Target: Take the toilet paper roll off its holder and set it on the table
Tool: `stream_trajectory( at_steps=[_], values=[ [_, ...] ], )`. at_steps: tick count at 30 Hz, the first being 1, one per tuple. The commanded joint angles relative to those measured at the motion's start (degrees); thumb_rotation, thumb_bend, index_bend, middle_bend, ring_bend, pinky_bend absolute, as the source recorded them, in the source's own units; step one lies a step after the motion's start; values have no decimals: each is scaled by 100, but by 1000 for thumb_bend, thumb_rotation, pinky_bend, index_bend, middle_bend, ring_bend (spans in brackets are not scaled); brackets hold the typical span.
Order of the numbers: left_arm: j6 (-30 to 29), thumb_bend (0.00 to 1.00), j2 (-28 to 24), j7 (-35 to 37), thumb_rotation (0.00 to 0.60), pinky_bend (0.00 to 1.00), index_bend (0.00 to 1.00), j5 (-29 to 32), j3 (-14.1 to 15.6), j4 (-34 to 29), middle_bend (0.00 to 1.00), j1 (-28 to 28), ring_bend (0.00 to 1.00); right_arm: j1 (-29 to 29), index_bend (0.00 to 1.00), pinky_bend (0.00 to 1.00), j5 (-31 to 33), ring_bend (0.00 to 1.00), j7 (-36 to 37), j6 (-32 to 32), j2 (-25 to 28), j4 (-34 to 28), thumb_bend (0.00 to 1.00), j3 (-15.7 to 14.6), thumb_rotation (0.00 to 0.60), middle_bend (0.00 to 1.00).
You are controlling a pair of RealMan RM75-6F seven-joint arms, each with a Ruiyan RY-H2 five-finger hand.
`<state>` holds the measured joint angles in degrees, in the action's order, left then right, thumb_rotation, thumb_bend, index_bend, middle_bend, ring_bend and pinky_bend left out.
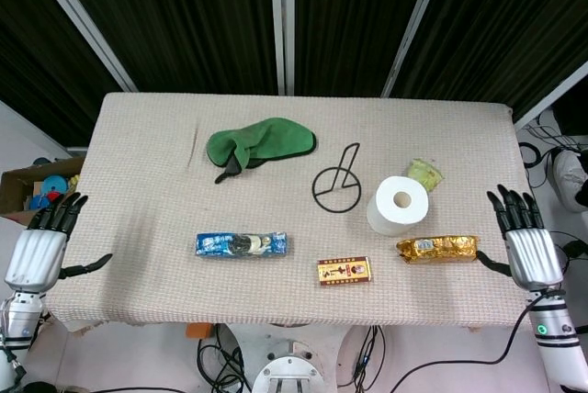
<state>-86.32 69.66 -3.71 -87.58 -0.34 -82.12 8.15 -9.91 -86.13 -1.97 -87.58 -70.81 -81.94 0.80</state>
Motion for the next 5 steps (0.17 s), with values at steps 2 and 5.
stream_trajectory(
  at_steps=[2, 5],
  values=[
    [-37, 96, -17, -20, 187, 209, 73, -37, 25, -20, 71, -46, 70, 457, 0, 0, 229, 0, -125, -312, 216, -226, 38, -18, 600, 0],
    [-22, 96, -25, -12, 187, 209, 73, -45, 29, -30, 71, -58, 70, 481, 0, 0, 281, 0, -187, -243, 247, -291, 40, 14, 600, 0]
  ],
)
